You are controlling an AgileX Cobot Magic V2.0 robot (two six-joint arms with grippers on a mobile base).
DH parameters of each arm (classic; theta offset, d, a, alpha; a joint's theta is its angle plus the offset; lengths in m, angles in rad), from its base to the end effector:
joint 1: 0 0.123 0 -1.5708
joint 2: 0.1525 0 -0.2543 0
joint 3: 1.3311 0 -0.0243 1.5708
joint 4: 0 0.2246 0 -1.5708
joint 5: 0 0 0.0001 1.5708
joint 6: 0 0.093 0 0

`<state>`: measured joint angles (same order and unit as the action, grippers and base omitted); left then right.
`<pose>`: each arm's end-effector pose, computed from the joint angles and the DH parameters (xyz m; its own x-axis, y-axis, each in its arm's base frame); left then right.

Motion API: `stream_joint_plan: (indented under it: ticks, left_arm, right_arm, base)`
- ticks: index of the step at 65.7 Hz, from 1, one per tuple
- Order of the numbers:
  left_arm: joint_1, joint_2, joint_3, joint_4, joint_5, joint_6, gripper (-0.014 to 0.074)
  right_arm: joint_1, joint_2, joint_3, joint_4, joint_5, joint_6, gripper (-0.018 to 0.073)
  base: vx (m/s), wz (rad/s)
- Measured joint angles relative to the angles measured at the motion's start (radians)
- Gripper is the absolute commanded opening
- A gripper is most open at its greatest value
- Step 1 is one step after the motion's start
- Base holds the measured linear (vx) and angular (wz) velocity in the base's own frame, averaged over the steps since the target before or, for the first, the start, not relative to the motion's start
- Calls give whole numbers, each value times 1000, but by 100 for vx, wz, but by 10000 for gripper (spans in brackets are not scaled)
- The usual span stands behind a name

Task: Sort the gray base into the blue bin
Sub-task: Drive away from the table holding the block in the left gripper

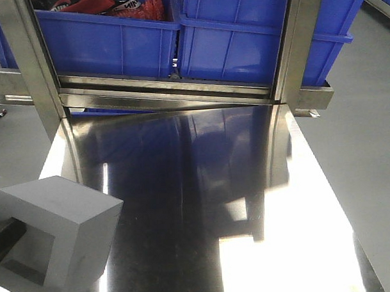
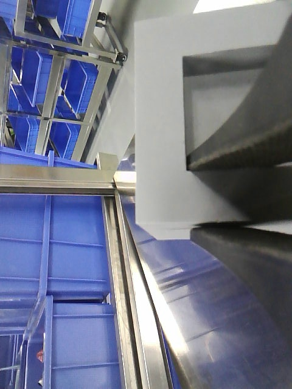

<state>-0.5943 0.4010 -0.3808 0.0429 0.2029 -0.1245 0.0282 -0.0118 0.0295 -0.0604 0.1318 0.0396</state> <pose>0.0819 -0.0544 0.2833 -0.1573 0.0068 -0.9875 0.5417 0.8367 -0.0805 0.0634 0.0010 0.1926 -0.0616 -0.0220 -0.9979 -0.0215 0.9996 -0.0207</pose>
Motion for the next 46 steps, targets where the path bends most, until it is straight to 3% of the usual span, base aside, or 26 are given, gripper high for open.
stream_joint_plan:
  ticks: [46]
  left_arm:
    - [0, 0, 0, 0, 0, 0, -6]
  right_arm:
    - [0, 0, 0, 0, 0, 0, -9]
  base:
    - [0, 0]
